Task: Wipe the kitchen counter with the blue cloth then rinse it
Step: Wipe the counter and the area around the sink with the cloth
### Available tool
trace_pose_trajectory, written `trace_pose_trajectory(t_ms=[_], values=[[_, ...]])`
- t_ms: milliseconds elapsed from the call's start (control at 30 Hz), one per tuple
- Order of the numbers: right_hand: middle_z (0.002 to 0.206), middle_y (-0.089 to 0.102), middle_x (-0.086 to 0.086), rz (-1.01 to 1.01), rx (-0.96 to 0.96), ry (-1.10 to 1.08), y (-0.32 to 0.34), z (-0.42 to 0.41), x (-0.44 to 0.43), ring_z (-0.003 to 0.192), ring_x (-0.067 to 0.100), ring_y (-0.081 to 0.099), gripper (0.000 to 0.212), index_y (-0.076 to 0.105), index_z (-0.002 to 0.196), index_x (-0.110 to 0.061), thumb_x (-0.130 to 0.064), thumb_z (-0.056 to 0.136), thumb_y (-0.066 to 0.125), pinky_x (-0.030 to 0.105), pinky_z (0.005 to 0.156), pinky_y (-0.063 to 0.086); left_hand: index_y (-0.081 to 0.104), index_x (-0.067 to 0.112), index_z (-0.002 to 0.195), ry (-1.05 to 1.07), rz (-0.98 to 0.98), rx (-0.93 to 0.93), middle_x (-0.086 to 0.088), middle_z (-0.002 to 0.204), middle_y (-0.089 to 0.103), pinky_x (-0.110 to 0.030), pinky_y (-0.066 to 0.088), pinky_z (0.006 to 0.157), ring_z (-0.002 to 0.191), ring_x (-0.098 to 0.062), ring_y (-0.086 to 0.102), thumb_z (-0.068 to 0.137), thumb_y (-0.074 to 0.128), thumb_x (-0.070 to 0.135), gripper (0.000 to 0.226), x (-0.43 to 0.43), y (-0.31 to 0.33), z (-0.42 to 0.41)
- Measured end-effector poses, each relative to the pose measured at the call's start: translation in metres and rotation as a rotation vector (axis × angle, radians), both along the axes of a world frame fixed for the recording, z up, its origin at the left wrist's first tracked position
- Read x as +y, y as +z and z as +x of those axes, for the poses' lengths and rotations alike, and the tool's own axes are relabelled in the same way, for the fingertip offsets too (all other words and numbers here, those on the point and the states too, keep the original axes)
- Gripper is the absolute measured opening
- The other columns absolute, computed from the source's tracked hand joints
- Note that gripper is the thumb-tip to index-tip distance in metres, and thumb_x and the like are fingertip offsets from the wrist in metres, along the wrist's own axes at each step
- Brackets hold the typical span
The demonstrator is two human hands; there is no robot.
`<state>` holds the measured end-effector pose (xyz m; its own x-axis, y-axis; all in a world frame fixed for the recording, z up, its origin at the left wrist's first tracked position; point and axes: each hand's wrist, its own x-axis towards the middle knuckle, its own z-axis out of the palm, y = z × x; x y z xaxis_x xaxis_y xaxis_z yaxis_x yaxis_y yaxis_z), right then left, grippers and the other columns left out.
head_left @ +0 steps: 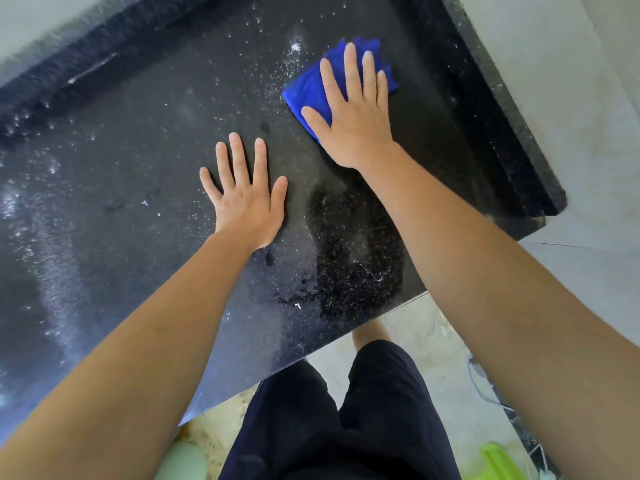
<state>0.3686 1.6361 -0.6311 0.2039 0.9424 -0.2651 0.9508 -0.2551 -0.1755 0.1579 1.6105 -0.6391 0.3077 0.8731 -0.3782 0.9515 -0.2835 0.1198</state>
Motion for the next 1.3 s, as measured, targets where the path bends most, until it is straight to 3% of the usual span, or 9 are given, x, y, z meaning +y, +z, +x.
trace_pose_trajectory(t_ms=[233, 333, 500, 733, 867, 1067, 1300], values=[[0.168, 0.007, 0.016, -0.002, 0.031, 0.158, 0.007, -0.016, -0.199, 0.155, 0.038, 0.003, 0.071, 0.026, 0.159, -0.019, -0.061, 0.103, 0.033, 0.054, 0.124, 0.008, -0.007, 0.024, 0.159, -0.013, -0.003, -0.002, -0.012, 0.166, -0.017, -0.064, -0.004, 0.119, 0.152, -0.034, -0.015, 0.102, 0.012, 0.057, 0.068, 0.0, 0.0, -0.002], [0.168, 0.009, 0.015, -0.062, 0.013, 0.204, 0.006, -0.012, -0.224, 0.155, 0.038, 0.005, 0.072, 0.028, 0.158, -0.02, -0.063, 0.102, 0.034, 0.054, 0.124, 0.009, -0.008, 0.024, 0.159, -0.016, -0.004, -0.001, -0.012, 0.166, -0.018, -0.064, -0.005, 0.119, 0.152, -0.034, -0.016, 0.102, 0.009, 0.057, 0.068, -0.002, 0.0, -0.002], [0.168, 0.007, 0.015, 0.004, -0.011, 0.266, 0.005, 0.01, -0.173, 0.154, 0.038, 0.005, 0.072, 0.025, 0.159, -0.022, -0.064, 0.102, 0.031, 0.052, 0.124, 0.006, -0.009, 0.024, 0.159, -0.022, 0.004, -0.001, -0.012, 0.165, -0.018, -0.064, -0.006, 0.119, 0.152, -0.034, -0.016, 0.102, 0.008, 0.055, 0.066, -0.001, -0.001, -0.003], [0.168, -0.006, 0.015, -0.02, -0.028, -0.017, -0.002, 0.022, -0.011, 0.154, 0.039, -0.006, 0.076, 0.006, 0.162, -0.023, -0.066, 0.1, 0.017, 0.053, 0.124, -0.002, -0.008, 0.025, 0.159, -0.019, 0.014, 0.009, -0.011, 0.166, -0.017, -0.064, -0.004, 0.119, 0.152, -0.034, -0.015, 0.102, 0.01, 0.055, 0.067, 0.0, -0.004, -0.001], [0.168, -0.005, 0.017, -0.014, -0.041, -0.086, -0.003, 0.007, 0.013, 0.154, 0.039, -0.006, 0.076, 0.004, 0.162, -0.021, -0.064, 0.1, 0.014, 0.053, 0.125, -0.001, -0.009, 0.025, 0.159, -0.014, 0.011, 0.019, -0.011, 0.166, -0.018, -0.063, -0.005, 0.119, 0.152, -0.033, -0.016, 0.102, 0.008, 0.056, 0.067, 0.001, -0.004, -0.001], [0.167, 0.009, 0.018, 0.066, -0.018, 0.048, -0.002, -0.014, -0.125, 0.154, 0.039, 0.006, 0.073, 0.02, 0.161, -0.019, -0.065, 0.103, 0.024, 0.053, 0.124, 0.007, -0.009, 0.025, 0.159, -0.012, 0.011, 0.017, -0.011, 0.166, -0.017, -0.064, -0.004, 0.119, 0.152, -0.033, -0.015, 0.102, 0.009, 0.056, 0.067, -0.001, -0.003, -0.002], [0.167, 0.008, 0.017, -0.058, -0.06, 0.059, 0.003, -0.033, -0.256, 0.153, 0.042, 0.006, 0.073, 0.025, 0.159, -0.018, -0.063, 0.101, 0.031, 0.055, 0.123, 0.006, -0.011, 0.025, 0.158, -0.012, -0.011, 0.018, -0.011, 0.165, -0.019, -0.064, -0.006, 0.119, 0.152, -0.034, -0.016, 0.102, 0.007, 0.056, 0.067, -0.001, 0.002, -0.001]])
